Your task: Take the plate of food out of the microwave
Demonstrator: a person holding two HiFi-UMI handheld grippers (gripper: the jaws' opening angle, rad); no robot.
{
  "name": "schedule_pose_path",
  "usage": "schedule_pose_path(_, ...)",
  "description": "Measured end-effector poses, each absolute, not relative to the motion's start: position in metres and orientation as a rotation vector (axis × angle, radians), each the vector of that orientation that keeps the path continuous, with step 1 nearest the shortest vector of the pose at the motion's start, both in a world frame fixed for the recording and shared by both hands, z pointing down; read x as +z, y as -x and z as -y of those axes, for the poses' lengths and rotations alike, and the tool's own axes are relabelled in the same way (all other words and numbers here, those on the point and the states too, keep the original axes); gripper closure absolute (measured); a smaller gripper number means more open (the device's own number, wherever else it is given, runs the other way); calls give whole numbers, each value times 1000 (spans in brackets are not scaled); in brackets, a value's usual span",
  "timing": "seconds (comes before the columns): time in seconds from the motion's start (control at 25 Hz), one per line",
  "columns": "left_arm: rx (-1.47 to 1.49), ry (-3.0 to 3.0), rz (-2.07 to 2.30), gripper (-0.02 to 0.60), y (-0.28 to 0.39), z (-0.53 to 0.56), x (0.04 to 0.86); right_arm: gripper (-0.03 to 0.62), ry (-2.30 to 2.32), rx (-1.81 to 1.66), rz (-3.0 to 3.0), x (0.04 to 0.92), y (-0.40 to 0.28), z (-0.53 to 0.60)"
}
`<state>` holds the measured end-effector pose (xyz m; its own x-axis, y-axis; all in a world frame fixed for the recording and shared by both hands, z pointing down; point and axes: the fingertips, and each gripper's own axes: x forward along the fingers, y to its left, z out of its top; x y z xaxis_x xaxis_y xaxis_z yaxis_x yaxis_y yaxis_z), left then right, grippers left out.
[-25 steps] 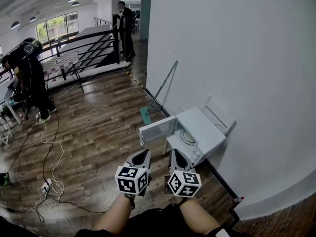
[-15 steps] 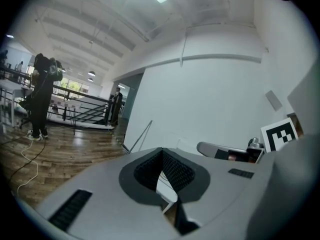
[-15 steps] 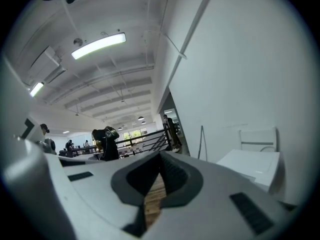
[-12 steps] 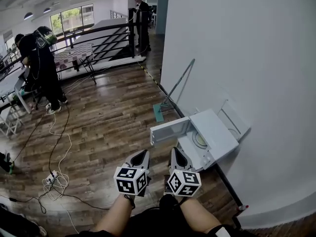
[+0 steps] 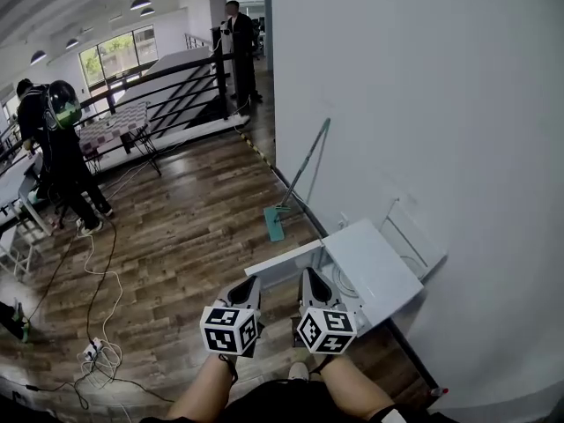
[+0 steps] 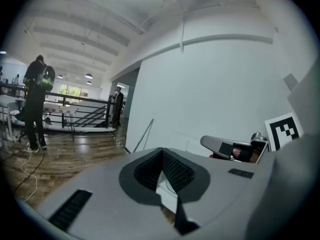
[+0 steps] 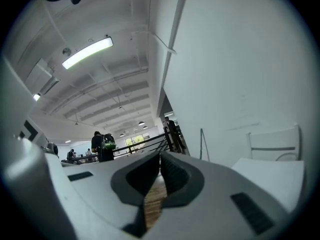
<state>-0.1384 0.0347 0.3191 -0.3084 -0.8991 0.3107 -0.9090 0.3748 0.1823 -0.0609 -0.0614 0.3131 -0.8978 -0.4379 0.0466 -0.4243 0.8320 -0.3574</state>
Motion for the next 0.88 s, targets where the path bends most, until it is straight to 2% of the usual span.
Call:
schedule_pose_path(0.48,160,-1647,2178,584,122,100,339,580,821,-689,-2931,344,38,179)
schedule_pose_path(0.88,167,-1790,2022,584,115,171,354,581,1018,-642,-2855,344,21,233)
